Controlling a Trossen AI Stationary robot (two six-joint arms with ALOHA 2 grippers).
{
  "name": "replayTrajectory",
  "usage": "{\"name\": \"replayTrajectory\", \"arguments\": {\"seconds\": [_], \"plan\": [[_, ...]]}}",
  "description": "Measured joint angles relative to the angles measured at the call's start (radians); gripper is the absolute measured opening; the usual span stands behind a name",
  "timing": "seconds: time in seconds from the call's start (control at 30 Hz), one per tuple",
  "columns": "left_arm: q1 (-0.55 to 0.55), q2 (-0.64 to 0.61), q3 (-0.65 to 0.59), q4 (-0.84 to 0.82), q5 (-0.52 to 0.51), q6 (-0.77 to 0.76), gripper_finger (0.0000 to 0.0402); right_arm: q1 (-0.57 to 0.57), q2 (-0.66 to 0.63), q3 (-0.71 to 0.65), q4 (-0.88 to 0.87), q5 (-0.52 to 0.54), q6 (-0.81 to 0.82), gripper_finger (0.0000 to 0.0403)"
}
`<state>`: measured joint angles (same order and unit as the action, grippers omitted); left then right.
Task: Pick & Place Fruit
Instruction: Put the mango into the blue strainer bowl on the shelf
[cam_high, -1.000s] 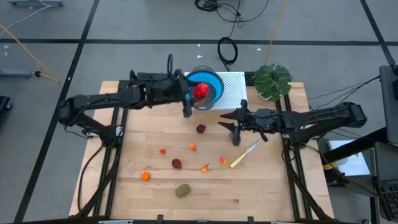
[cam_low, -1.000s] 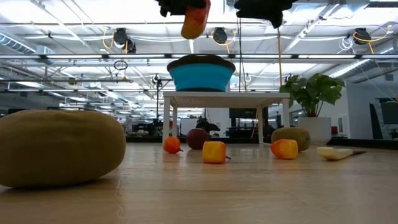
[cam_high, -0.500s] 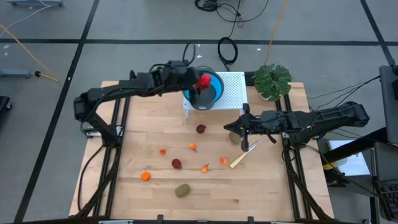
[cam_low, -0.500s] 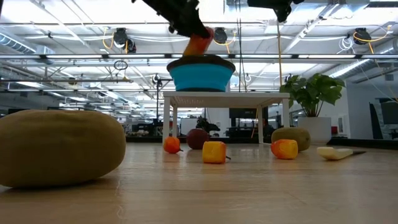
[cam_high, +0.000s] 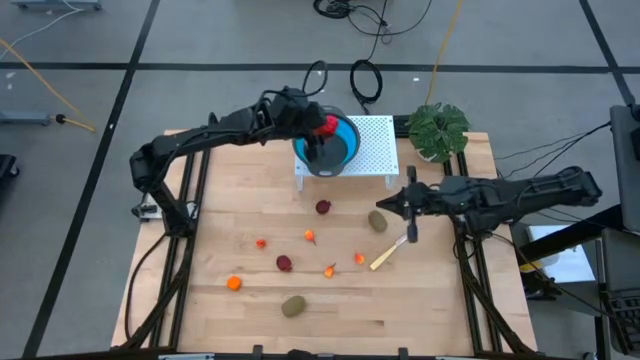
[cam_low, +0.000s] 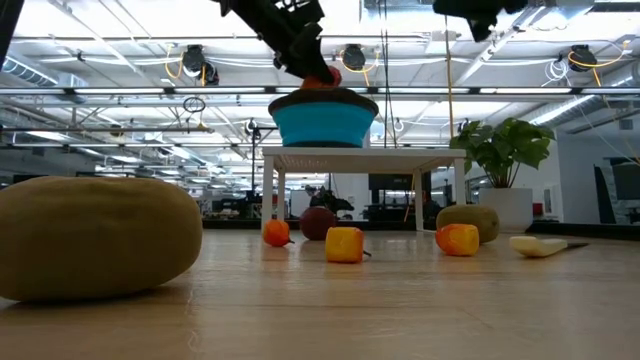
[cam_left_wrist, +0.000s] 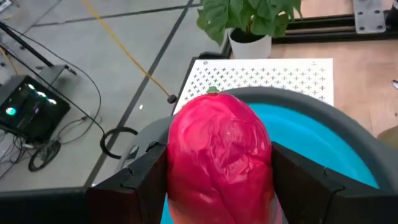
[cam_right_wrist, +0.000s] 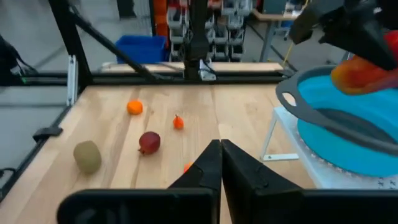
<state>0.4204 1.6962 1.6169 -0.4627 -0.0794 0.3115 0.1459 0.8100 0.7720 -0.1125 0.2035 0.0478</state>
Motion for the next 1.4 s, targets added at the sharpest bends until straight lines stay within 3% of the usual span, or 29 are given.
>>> {"name": "replayTrajectory", "arguments": {"seconds": [0.27, 0.5, 1.4], "plan": [[0.008, 0.023, 0.0, -0.035, 0.001, -0.025, 0.0239, 0.0, -0.213, -0.227, 0.22, 0.002, 0.016, 0.0001], [0.008, 0.07, 0.0, -0.038, -0.023, -0.014, 0.0239, 0.0, -0.307, -0.34, 0.332, 0.004, 0.019, 0.0001], [0.023, 0.087, 0.0, -0.065, 0.0, -0.006, 0.024, 0.0, -0.328, -0.359, 0.352, 0.008, 0.019, 0.0001]]}}
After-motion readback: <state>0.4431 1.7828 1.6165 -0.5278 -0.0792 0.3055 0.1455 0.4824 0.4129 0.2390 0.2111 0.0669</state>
